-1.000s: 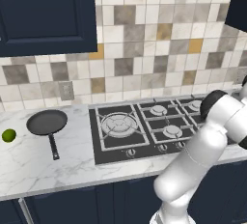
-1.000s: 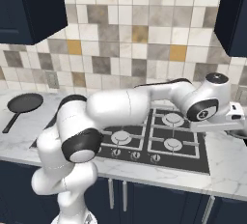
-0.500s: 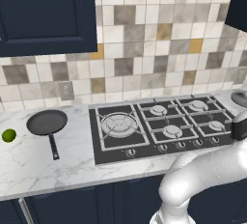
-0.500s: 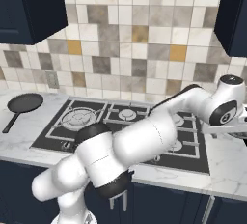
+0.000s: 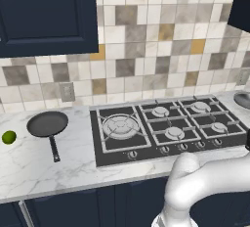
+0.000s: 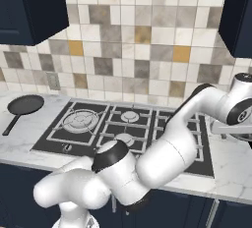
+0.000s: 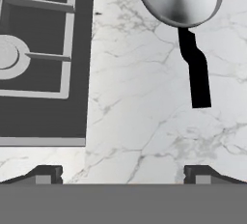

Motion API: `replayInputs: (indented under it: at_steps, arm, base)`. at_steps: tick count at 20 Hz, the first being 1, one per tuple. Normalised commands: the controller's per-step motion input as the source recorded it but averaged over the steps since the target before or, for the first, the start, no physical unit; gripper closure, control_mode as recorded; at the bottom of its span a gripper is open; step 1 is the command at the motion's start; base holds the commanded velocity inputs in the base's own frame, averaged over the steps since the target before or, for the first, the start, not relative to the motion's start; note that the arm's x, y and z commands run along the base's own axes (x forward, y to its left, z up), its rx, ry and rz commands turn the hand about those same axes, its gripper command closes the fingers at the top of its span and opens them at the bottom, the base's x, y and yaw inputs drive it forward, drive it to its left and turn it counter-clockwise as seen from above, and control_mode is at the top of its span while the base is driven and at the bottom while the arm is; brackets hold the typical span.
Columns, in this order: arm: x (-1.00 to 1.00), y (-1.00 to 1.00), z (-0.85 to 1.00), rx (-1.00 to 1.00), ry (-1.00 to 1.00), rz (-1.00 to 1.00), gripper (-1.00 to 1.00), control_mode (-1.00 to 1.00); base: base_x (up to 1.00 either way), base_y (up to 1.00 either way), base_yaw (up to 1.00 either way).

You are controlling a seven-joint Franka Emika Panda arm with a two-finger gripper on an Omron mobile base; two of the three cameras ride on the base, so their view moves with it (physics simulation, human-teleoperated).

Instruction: Place both pans onto different burners. Then place the lime and the fish on different pans.

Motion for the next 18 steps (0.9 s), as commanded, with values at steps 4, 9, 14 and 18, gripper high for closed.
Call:
replayInputs:
  at_steps: [4,9,14,18]
  arm:
    - [0.09,-0.19,-0.25,0.0,0.0,0.0,-1.0,-1.0]
    - [0.09,-0.24,-0.32,0.0,0.0,0.0,-1.0,-1.0]
    - [0.11,-0.28,-0.25,0.0,0.0,0.0,-1.0,-1.0]
    - [0.18,-0.35,-0.18,0.0,0.0,0.01,-1.0,-1.0]
  base:
    - [0.0,0.0,0.0]
    - [0.0,0.0,0.0]
    - [0.0,0.0,0.0]
    - [0.0,0.0,0.0]
